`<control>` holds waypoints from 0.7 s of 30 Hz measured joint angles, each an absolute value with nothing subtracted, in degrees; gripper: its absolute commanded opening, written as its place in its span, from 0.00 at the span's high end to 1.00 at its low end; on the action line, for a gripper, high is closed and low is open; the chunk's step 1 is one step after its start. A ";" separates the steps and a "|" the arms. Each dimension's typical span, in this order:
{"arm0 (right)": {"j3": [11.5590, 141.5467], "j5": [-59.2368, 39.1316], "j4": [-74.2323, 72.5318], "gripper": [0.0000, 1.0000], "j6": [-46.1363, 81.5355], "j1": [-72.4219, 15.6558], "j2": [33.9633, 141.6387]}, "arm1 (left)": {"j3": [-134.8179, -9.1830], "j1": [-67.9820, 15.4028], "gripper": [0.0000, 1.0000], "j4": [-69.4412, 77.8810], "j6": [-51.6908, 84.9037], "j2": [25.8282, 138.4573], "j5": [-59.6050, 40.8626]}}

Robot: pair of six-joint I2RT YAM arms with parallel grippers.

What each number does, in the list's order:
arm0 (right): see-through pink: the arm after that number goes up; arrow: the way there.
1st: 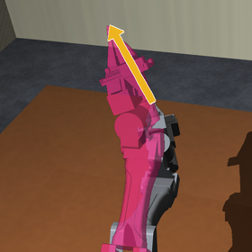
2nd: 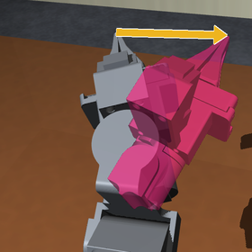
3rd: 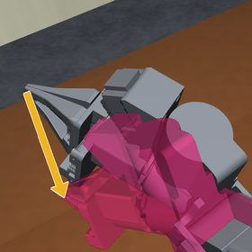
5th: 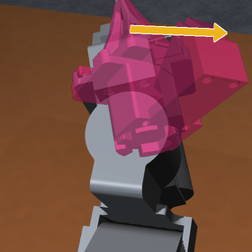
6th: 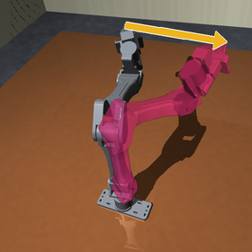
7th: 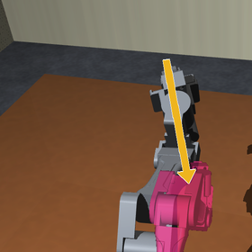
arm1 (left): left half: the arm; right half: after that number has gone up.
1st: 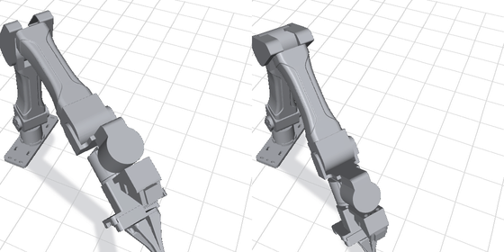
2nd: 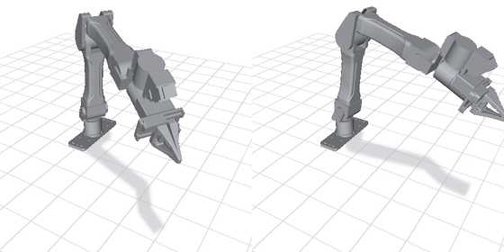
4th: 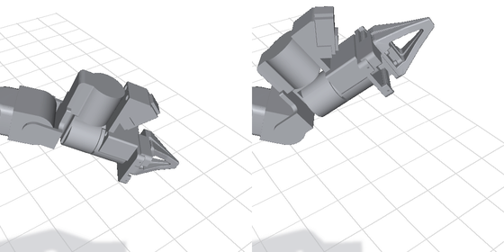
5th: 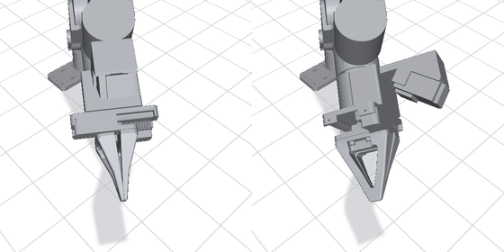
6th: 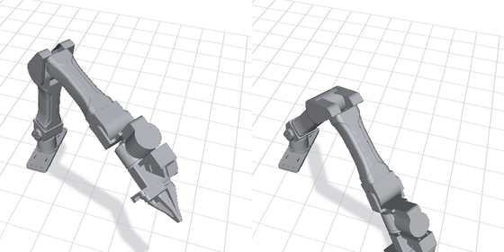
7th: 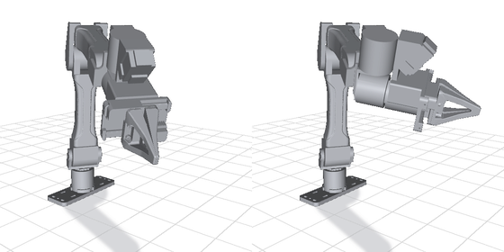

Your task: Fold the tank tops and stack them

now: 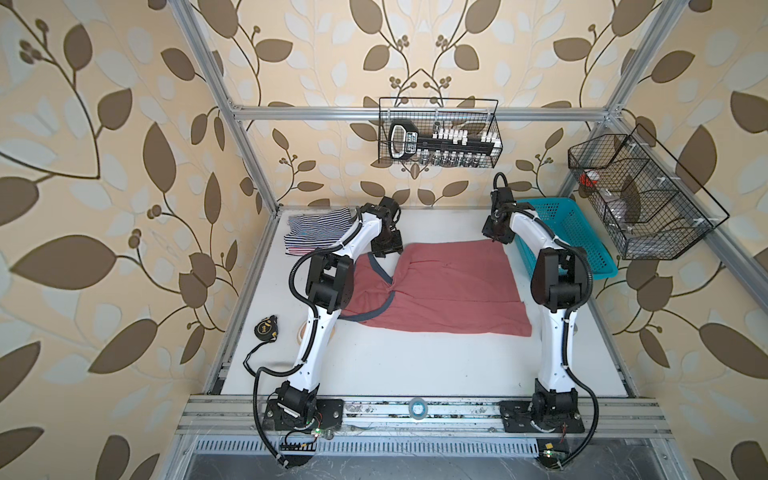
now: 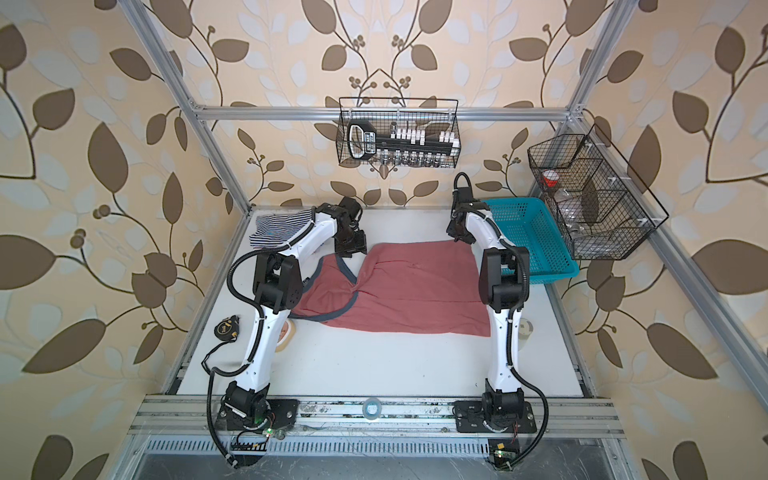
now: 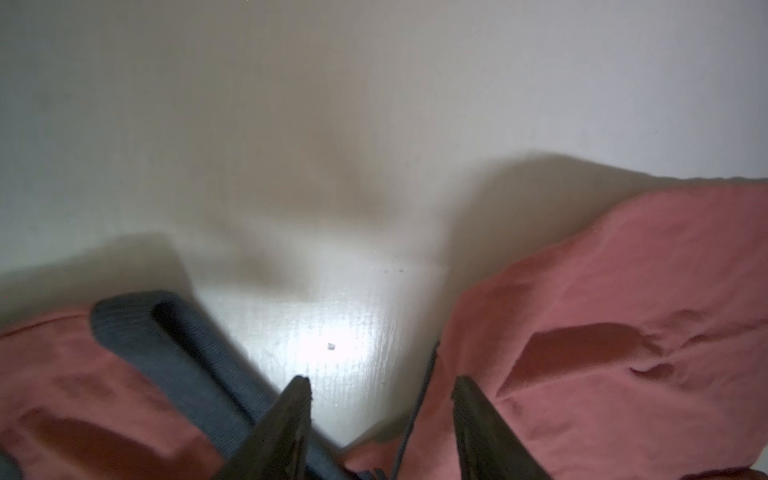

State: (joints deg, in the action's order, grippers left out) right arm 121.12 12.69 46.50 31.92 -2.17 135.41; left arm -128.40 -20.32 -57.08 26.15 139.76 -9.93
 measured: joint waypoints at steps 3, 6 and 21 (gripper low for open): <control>126.96 12.86 48.51 0.54 32.49 -1.43 139.33 | -126.91 -20.27 0.44 -56.42 26.15 139.76 -10.55; 130.28 12.49 50.17 0.54 33.08 -0.60 142.02 | -125.73 -20.21 0.43 -56.31 26.15 139.76 -10.79; 134.65 9.10 52.29 0.58 33.50 1.28 145.95 | -125.67 -20.21 0.43 -56.07 26.22 139.76 -11.84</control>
State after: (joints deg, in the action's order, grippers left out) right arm 134.65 9.10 52.29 33.50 1.28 145.95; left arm -125.67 -20.21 -56.07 26.22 139.76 -11.84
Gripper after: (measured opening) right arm 0.436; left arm 0.571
